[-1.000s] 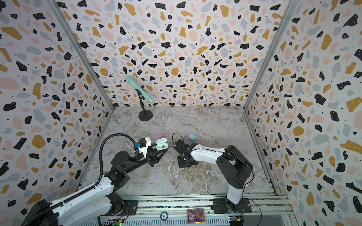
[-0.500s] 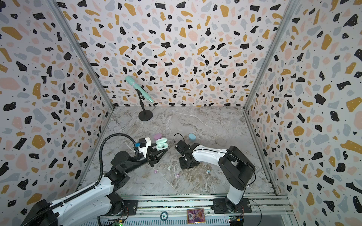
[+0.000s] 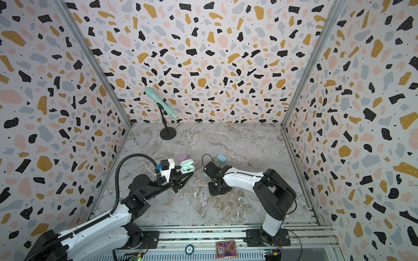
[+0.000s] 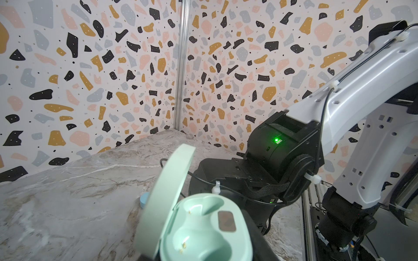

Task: Insert wireless bluetooth earbuds into charging case
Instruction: Pick up the wireless bluetooth earbud from the center of the table.

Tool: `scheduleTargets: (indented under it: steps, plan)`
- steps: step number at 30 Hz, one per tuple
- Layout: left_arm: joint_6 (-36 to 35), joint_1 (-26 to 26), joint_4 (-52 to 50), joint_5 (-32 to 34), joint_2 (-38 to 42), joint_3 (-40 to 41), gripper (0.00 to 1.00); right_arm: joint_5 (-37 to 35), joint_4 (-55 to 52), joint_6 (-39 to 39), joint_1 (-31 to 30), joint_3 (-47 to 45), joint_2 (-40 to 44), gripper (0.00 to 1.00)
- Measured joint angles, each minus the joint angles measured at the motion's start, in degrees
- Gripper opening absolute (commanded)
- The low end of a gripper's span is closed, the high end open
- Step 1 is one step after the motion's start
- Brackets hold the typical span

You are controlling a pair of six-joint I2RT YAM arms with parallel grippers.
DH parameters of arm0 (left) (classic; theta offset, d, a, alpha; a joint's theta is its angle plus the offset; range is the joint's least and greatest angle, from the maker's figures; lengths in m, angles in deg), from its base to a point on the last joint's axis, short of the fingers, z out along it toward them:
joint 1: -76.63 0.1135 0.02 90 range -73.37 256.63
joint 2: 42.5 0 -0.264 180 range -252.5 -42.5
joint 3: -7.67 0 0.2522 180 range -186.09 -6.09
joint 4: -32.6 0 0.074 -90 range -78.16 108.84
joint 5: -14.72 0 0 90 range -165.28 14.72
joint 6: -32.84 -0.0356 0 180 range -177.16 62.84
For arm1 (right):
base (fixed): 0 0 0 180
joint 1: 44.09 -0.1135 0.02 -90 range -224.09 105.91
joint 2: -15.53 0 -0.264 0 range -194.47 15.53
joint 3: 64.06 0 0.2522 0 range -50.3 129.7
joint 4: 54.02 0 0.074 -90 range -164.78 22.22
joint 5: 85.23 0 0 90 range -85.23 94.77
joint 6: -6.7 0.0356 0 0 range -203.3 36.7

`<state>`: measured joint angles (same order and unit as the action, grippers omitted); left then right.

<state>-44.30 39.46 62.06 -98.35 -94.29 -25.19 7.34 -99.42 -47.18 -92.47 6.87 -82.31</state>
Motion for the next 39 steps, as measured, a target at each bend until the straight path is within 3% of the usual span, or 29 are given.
scheduleTargets:
  steps: [15, 18, 22, 30, 35, 39]
  plan:
    - [0.0, 0.0, 0.0, -0.4, 0.0, 0.0, 0.29, -0.3, -2.3, 0.0, -0.2, 1.4, -0.9, 0.25]
    - [0.0, 0.0, 0.0, -0.4, 0.0, 0.0, 0.29, -0.7, -3.0, 0.0, -0.6, 2.0, -1.5, 0.22]
    - [0.0, 0.0, 0.0, -0.4, 0.0, 0.0, 0.29, -0.9, -3.4, 0.1, -0.9, 2.2, -1.7, 0.1]
    - [0.0, 0.0, 0.0, -0.4, 0.0, 0.0, 0.29, -0.9, -3.3, 0.3, -1.0, 2.1, -1.4, 0.07]
    - [0.1, 0.0, 0.5, -1.8, -2.4, 0.0, 0.3, -0.4, -3.1, 0.2, 0.3, 0.0, 1.2, 0.06]
    - [0.5, 0.0, 2.0, -3.9, -6.1, -0.5, 0.31, 1.6, -3.3, -0.7, 3.5, -1.4, 8.0, 0.06]
